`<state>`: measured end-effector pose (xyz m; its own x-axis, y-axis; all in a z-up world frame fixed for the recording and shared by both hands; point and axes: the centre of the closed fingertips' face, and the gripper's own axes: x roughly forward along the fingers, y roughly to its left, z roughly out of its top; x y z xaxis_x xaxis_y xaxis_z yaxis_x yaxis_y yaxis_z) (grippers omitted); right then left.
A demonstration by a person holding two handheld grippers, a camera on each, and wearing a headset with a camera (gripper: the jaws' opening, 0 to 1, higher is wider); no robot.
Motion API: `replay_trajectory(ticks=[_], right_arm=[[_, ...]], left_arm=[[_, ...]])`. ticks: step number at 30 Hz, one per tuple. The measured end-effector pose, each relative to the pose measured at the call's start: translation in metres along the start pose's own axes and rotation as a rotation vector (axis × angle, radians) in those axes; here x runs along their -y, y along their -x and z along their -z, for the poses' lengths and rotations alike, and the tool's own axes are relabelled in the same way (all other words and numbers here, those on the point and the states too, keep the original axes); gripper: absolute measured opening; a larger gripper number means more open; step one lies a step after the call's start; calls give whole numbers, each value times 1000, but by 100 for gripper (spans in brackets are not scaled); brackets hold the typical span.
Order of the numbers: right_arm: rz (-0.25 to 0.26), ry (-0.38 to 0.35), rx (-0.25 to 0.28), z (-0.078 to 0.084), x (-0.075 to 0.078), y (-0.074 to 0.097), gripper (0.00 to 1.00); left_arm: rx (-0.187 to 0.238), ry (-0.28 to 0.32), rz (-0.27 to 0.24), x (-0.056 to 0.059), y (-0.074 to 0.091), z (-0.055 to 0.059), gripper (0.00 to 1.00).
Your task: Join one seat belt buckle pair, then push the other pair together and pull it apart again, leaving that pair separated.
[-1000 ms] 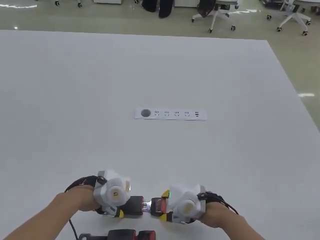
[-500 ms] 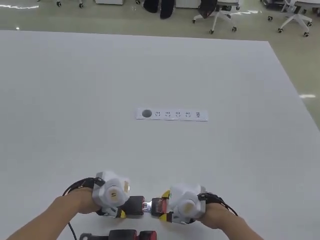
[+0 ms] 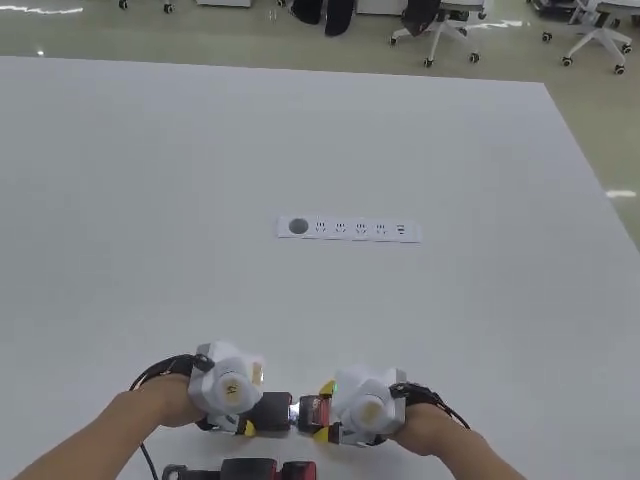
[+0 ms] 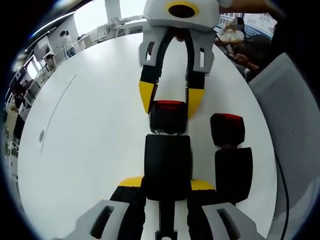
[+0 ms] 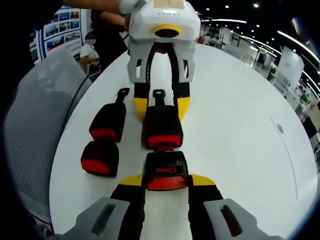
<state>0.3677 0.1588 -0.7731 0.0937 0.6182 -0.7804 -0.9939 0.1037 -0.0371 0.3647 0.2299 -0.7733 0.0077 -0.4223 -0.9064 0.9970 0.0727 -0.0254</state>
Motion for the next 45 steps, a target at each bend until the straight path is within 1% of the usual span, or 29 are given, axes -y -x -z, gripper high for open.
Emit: replay_trajectory(ticks=[5, 8, 12, 14, 19, 21, 25, 30, 36, 45], right_arm=[[2, -16, -9, -4, -3, -1, 28], [-8, -14, -15, -4, -3, 0, 28], [-10, -4, -30, -5, -1, -5, 28], [-9, -3, -31, -4, -3, -4, 28], [-12, 7, -35, -3, -2, -6, 28], [-13, 7, -37, -3, -2, -6, 28], [-12, 7, -37, -2, -1, -7, 28], [-13, 9, -42, -1, -1, -8, 29], [-10, 14, -47, -2, -2, -6, 29], [-3, 19, -56, 2, 0, -7, 29]], left_arm=[[4, 5, -1, 0, 0, 1, 32], [9, 8, -2, -1, -1, 2, 32], [6, 7, -6, 0, -2, 1, 32], [6, 6, -5, 0, -2, 0, 32], [-2, -7, -2, 2, -1, -1, 32], [-2, -8, -1, 1, -2, 1, 32], [4, -7, 0, 1, -2, 1, 32], [5, -5, -1, 2, 0, -1, 32], [1, -5, -1, 1, -1, 0, 32], [-22, -3, 1, 1, -3, 1, 32]])
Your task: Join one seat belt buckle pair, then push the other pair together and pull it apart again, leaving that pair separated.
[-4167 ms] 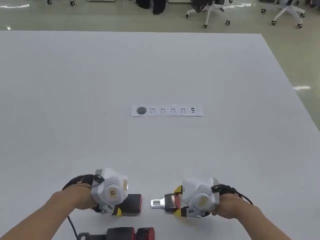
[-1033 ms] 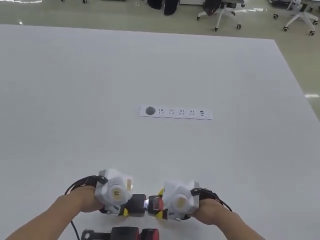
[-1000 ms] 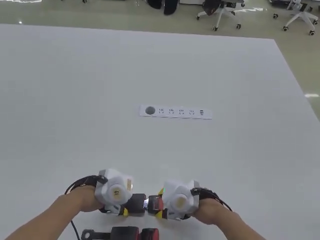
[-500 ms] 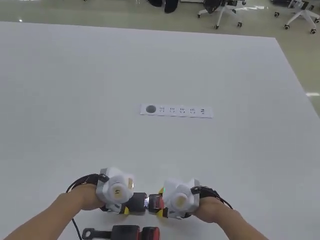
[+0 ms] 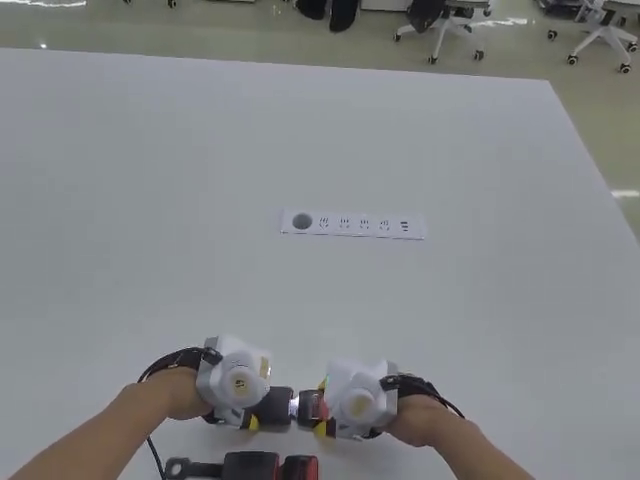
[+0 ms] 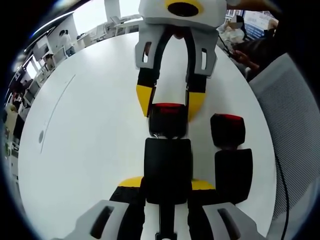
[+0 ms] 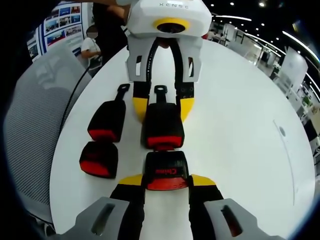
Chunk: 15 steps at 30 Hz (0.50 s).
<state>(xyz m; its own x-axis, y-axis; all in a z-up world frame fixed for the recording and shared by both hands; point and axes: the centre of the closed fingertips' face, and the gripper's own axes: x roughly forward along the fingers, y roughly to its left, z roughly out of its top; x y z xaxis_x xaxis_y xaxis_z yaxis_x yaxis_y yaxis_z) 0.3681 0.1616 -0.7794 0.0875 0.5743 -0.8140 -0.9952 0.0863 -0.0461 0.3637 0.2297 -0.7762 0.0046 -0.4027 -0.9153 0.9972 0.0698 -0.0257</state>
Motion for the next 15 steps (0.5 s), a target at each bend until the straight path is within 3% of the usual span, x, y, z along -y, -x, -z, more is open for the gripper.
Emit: replay_trajectory(ticks=[6, 15], right_arm=[[2, 13, -28, 13, 3, 9, 30], [1, 3, -13, 11, -1, 13, 30]], left_arm=[[-1, 1, 1, 0, -2, 1, 32], [-8, 3, 0, 1, -1, 0, 33]])
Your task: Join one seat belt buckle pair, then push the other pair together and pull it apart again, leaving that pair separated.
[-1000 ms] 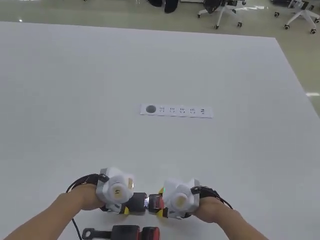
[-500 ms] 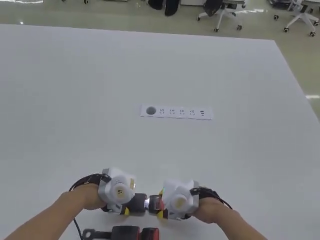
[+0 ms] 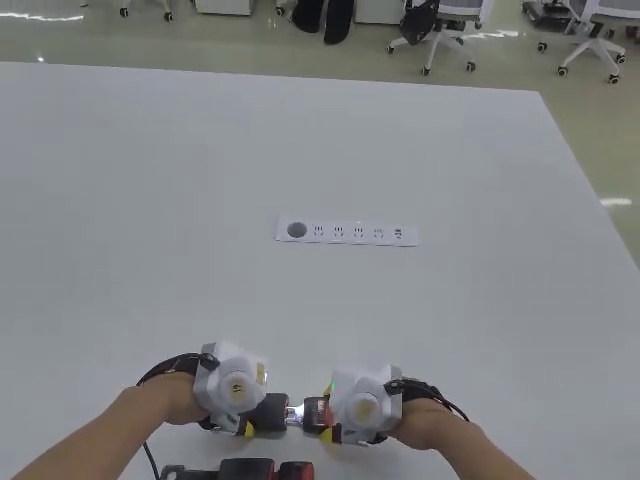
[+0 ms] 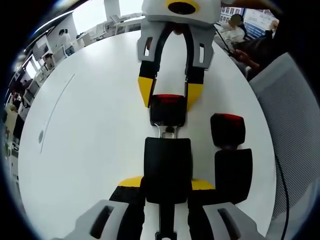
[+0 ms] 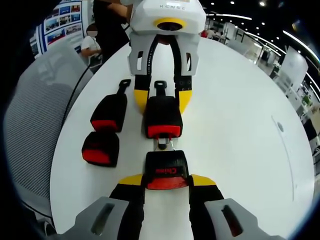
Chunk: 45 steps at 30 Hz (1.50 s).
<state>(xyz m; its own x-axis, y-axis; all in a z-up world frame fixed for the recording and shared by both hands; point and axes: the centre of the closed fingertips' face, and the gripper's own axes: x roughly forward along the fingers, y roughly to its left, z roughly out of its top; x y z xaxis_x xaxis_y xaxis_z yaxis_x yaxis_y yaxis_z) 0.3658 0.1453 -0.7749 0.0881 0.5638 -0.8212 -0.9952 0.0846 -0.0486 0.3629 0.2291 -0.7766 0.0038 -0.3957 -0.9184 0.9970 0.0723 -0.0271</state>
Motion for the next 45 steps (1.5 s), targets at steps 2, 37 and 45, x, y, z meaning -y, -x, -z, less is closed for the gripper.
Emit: replay_trajectory(ticks=[2, 37, 45], right_arm=[[0, 2, -3, 1, 0, 1, 30], [16, -18, -76, 43, 9, 27, 31], [17, -31, -85, 54, 9, 35, 31]], left_arm=[[-1, 1, 0, 0, -1, 0, 33], [-19, 2, -5, 1, 3, -2, 33], [-20, 0, -6, 1, 2, -2, 33]])
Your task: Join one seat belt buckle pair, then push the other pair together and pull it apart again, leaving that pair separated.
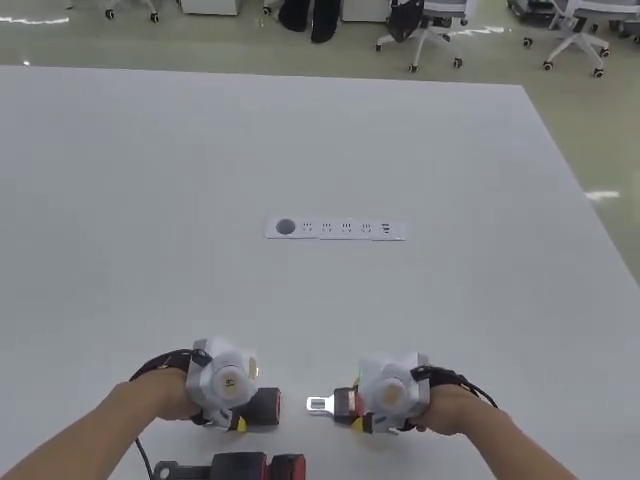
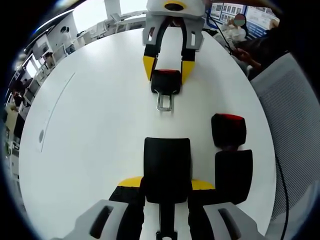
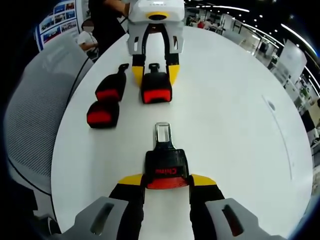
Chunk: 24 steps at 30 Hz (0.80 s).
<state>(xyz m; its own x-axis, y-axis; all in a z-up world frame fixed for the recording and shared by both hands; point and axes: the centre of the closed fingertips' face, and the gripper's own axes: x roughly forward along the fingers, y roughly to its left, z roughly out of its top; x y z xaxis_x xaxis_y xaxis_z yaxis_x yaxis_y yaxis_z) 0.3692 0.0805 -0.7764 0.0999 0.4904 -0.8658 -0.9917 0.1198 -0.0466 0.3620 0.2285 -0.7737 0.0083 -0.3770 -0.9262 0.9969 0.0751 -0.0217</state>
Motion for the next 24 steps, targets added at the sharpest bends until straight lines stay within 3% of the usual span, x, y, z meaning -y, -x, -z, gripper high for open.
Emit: replay_trajectory(ticks=[18, 24], right_arm=[[-13, -19, -3, 7, 0, 4, 32], [-7, 10, -1, 6, 0, 2, 33]], left_arm=[[-1, -13, -2, 1, 0, 0, 34], [18, 13, -12, 0, 2, -1, 34]])
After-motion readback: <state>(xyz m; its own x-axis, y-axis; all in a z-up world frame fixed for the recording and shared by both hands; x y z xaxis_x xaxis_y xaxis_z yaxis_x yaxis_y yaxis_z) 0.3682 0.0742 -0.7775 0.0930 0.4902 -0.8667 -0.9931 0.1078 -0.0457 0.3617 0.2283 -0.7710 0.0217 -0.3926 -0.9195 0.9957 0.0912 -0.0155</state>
